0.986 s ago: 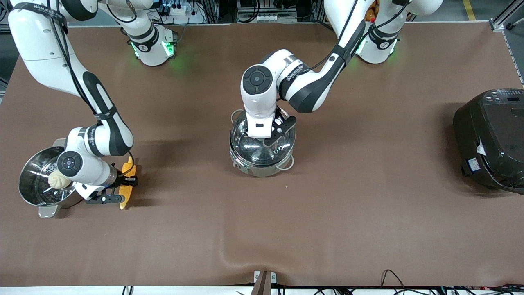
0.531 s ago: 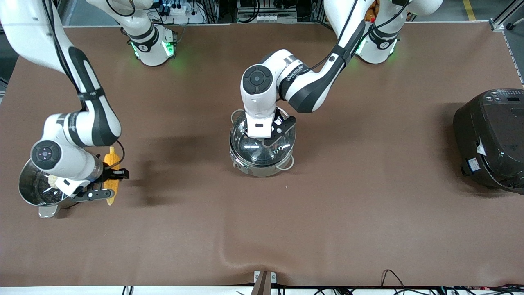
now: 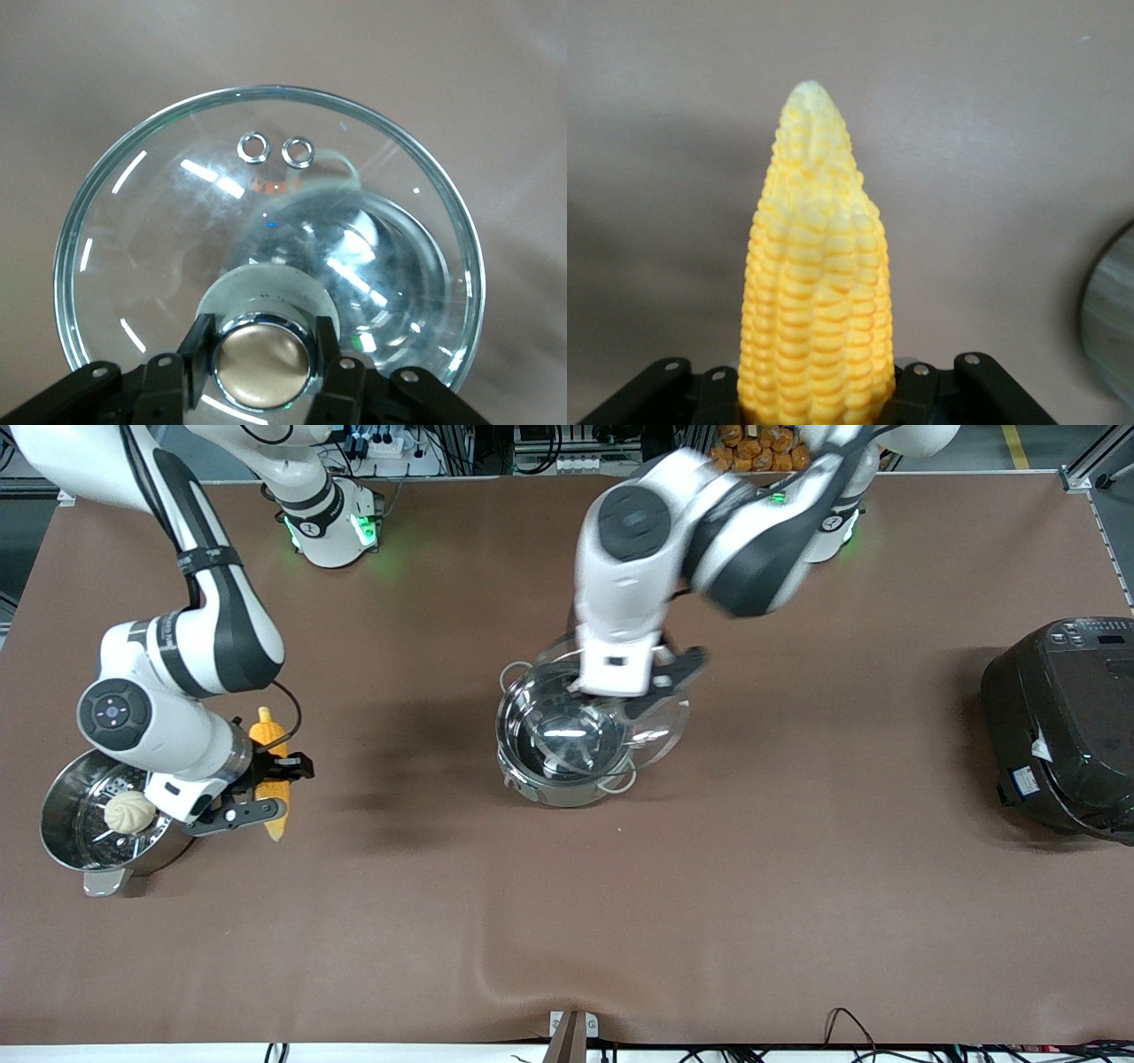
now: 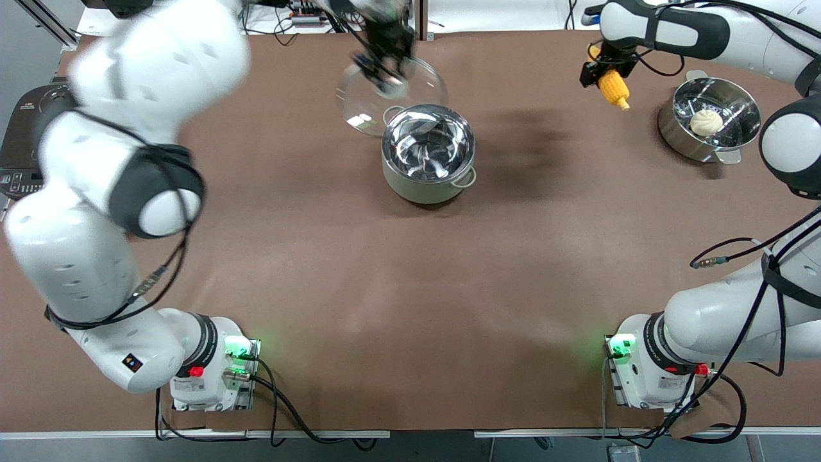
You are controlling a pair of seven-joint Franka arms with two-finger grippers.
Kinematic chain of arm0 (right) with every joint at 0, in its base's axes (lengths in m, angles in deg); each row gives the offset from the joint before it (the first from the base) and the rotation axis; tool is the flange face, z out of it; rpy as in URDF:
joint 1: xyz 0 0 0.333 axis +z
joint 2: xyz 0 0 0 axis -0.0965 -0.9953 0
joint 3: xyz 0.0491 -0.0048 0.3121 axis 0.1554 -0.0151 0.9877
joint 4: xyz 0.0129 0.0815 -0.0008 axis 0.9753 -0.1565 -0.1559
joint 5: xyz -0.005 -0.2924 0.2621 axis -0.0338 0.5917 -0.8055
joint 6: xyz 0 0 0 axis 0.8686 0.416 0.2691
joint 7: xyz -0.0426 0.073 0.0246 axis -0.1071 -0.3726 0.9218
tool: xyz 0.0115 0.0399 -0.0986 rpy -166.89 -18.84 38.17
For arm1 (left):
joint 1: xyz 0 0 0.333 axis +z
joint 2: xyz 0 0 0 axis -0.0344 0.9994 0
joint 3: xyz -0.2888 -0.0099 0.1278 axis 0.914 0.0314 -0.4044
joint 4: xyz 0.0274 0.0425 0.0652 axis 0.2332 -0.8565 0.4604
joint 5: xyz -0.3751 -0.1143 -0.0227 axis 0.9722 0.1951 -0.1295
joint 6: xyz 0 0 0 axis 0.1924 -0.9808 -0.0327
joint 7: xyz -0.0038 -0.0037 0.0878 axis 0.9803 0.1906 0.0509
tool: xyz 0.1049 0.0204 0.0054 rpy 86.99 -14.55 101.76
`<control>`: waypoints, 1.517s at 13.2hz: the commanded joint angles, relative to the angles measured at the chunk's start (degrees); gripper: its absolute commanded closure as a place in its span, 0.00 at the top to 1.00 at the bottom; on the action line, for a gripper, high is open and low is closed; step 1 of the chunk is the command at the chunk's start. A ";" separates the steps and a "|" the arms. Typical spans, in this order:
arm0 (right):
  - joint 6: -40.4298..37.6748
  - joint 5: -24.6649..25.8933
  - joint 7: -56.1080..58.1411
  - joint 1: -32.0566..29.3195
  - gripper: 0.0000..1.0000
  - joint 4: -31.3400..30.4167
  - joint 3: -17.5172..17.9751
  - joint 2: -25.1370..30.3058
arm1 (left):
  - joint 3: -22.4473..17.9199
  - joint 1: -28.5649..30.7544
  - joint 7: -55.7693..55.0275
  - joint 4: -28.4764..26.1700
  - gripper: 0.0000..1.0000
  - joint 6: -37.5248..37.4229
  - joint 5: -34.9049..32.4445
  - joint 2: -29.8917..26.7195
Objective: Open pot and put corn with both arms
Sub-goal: 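Lift the glass lid with the left gripper while the right gripper raises the corn, then set the lid down with the left gripper while the right gripper lowers the corn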
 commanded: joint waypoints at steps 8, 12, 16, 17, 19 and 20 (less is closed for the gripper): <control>-0.54 1.07 -15.75 18.82 0.00 10.39 4.79 -4.80 | 0.59 33.63 52.01 -35.79 0.00 15.51 0.57 -15.36; -3.27 9.96 -18.21 29.82 0.00 24.17 4.35 -15.34 | 0.59 34.26 52.82 -50.95 0.00 34.17 0.48 -15.81; -2.48 15.85 -25.16 36.78 0.00 28.77 1.98 -22.56 | 0.85 33.65 52.74 -54.57 0.00 44.82 0.57 -12.04; -2.48 16.99 -25.25 37.92 0.00 29.04 1.54 -23.79 | 1.02 33.48 52.74 -55.18 0.00 46.84 0.65 -11.07; -2.48 19.55 -25.52 40.12 0.00 29.22 0.75 -25.73 | 2.08 33.47 52.56 -55.36 0.00 48.88 0.92 -8.79; -2.56 19.64 -26.13 40.65 0.00 29.22 0.23 -26.09 | 2.08 33.47 52.56 -55.36 0.00 49.66 0.92 -7.73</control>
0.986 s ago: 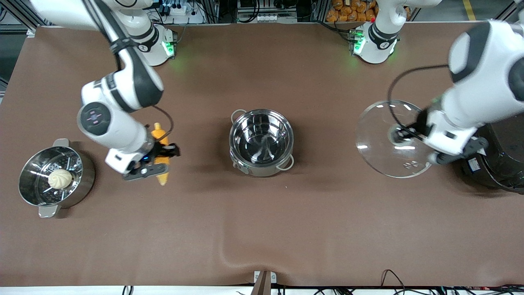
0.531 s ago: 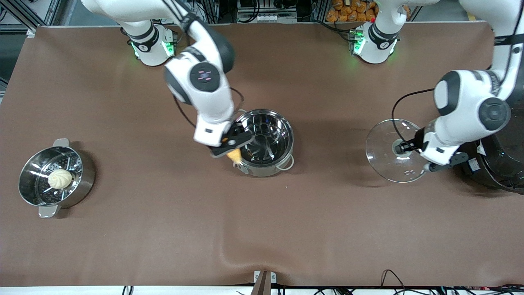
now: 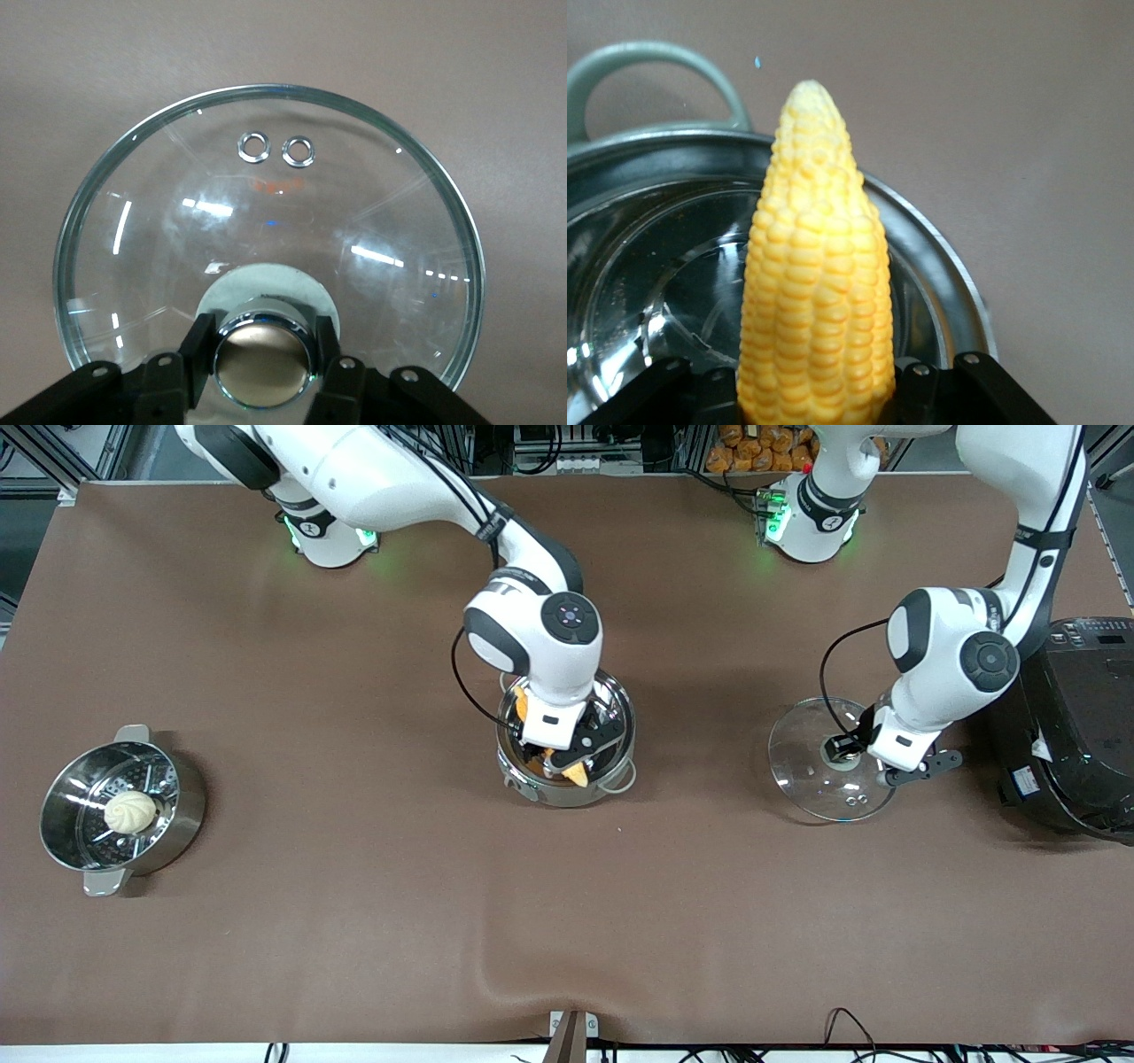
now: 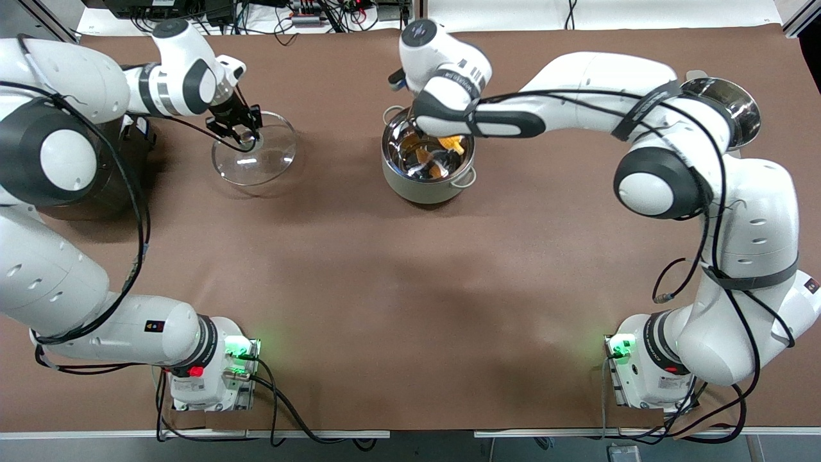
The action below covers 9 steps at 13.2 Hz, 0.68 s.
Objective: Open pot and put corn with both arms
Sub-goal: 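Set the lid down with the left gripper while the right gripper lowers the corn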
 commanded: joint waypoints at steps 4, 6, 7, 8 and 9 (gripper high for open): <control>-1.32 3.70 -4.45 3.89 0.00 3.01 -1.87 -2.65 | 1.64 -0.71 0.26 0.59 0.00 4.00 0.86 4.97; -1.49 6.16 -6.22 4.25 1.00 2.49 -1.87 -2.74 | 1.73 -1.41 0.35 1.91 0.35 4.01 0.60 6.37; -1.76 6.00 -6.31 4.16 1.00 2.48 -1.87 -2.65 | 1.73 -1.85 0.35 2.26 0.99 4.01 0.42 6.55; -1.93 5.82 -6.39 4.16 1.00 2.48 -1.78 -2.30 | 1.82 -2.29 -0.52 2.79 1.00 4.01 0.51 6.12; -2.02 5.56 -6.83 4.16 1.00 2.57 -1.78 -2.12 | 1.99 -2.99 -0.79 3.49 1.00 3.83 0.51 5.33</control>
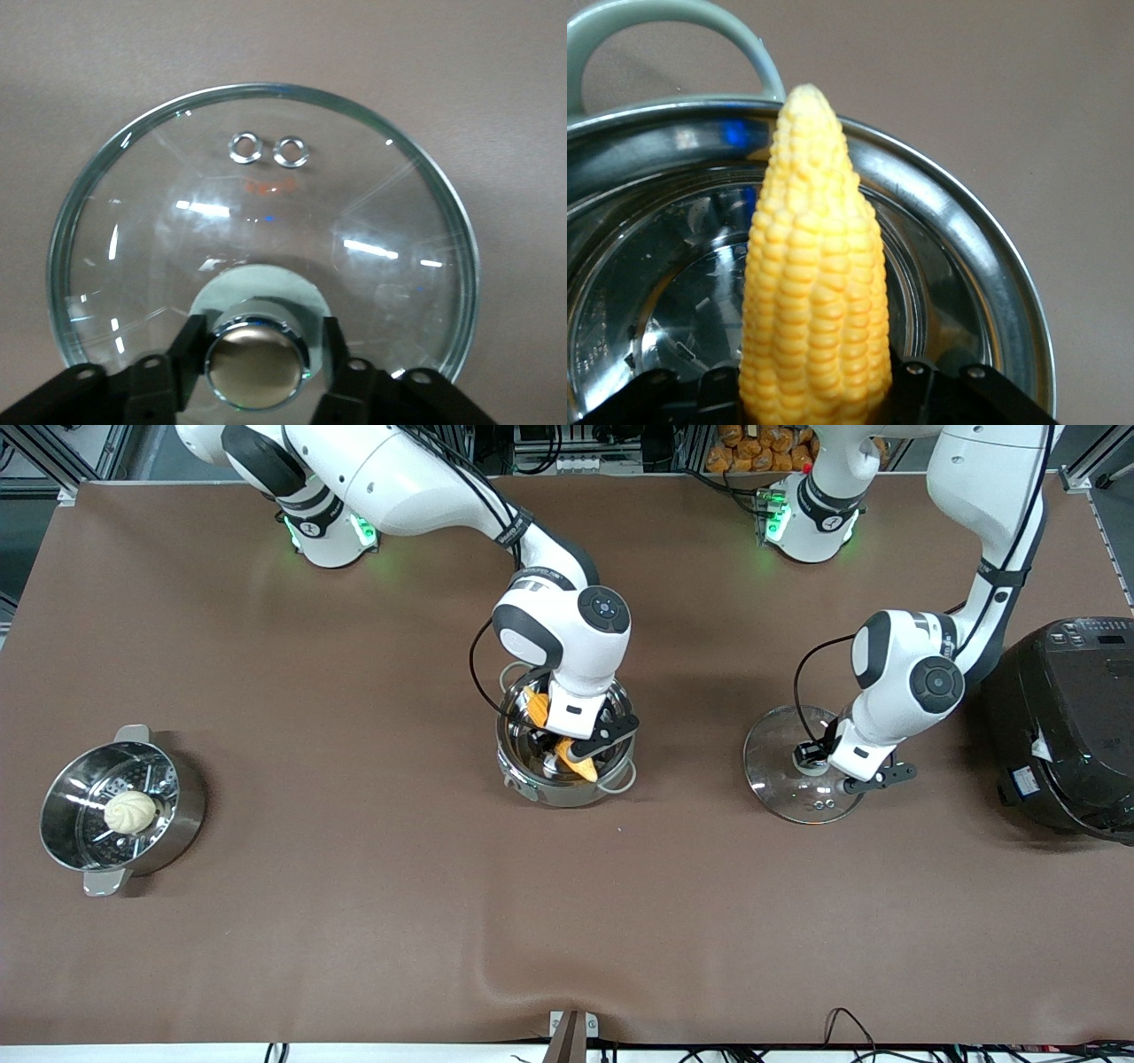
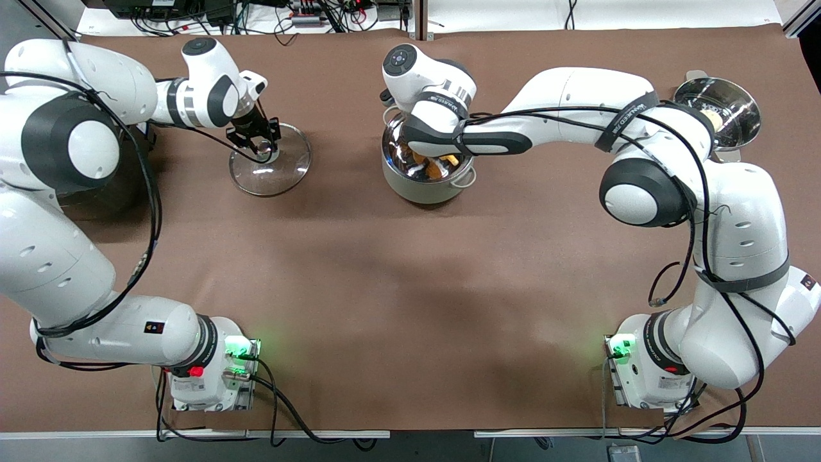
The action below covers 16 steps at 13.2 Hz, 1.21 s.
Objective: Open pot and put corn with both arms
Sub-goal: 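Set the lid down with the left gripper while the right gripper lowers the corn, then open both grippers, releasing the lid and the corn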
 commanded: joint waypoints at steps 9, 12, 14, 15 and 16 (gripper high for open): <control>-10.66 -3.84 -8.47 -5.19 1.00 3.32 4.82 7.70 | 0.99 -1.80 0.11 34.92 1.00 -39.11 -8.26 -7.68; -13.56 -7.62 -5.76 -9.40 1.00 2.97 4.83 12.02 | 2.49 -1.54 0.20 38.73 1.00 -45.99 -9.69 -11.63; -13.56 -11.83 -0.06 -14.23 1.00 2.88 4.13 13.69 | 2.66 -1.36 0.46 39.52 1.00 -49.94 -9.69 -14.27; -13.56 -13.77 3.54 -16.43 1.00 2.88 3.08 14.22 | 2.58 -1.36 0.46 40.83 1.00 -52.31 -9.69 -14.63; -13.56 -15.79 7.93 -17.93 1.00 2.19 0.90 15.18 | 2.49 -1.19 0.46 42.93 1.00 -54.69 -9.69 -14.90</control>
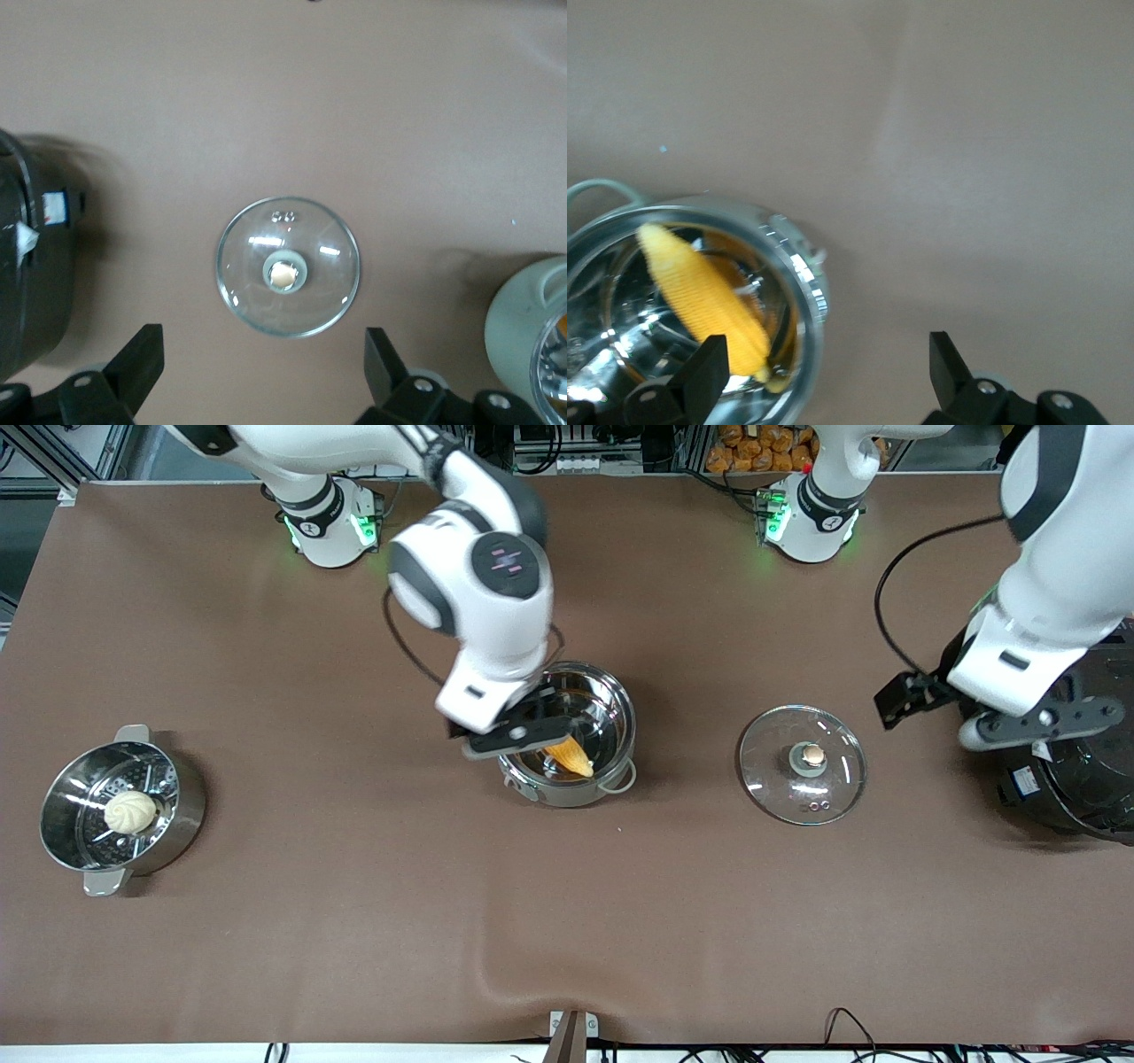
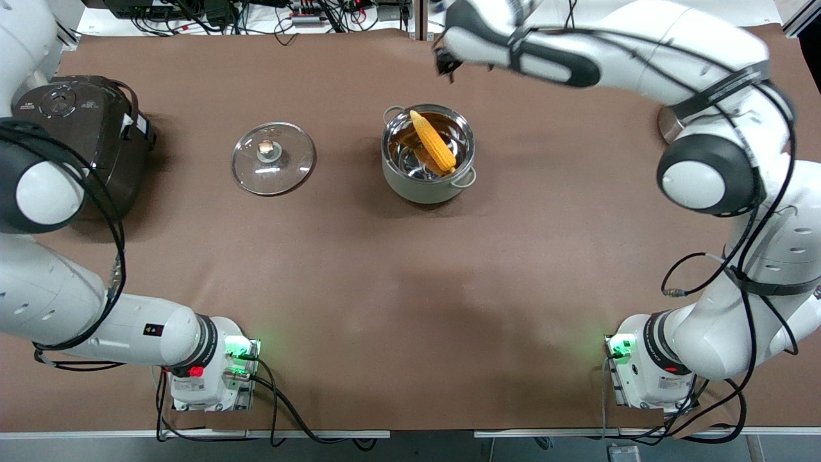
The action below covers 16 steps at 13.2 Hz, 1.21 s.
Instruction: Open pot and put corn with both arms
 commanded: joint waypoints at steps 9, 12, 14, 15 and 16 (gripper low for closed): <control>-3.53 -12.82 31.62 -17.85 1.00 -14.78 -14.08 15.38 | -0.72 1.13 0.93 4.50 1.00 -7.77 -0.63 -5.38; -8.88 -12.91 31.00 -20.66 1.00 -14.79 -13.90 20.74 | -0.72 1.66 0.85 3.28 1.00 -7.86 -0.37 -5.47; -12.31 -12.99 31.09 -23.12 1.00 -14.79 -13.55 24.26 | -0.81 2.62 1.45 2.48 1.00 -7.77 -0.02 -5.90; -13.72 -12.99 31.00 -23.57 1.00 -14.53 -13.55 25.93 | -0.81 2.71 1.46 2.48 1.00 -7.77 0.33 -5.91; -14.77 -13.08 30.82 -24.18 1.00 -14.27 -13.73 27.34 | -0.72 3.32 1.46 2.22 1.00 -7.77 0.42 -5.91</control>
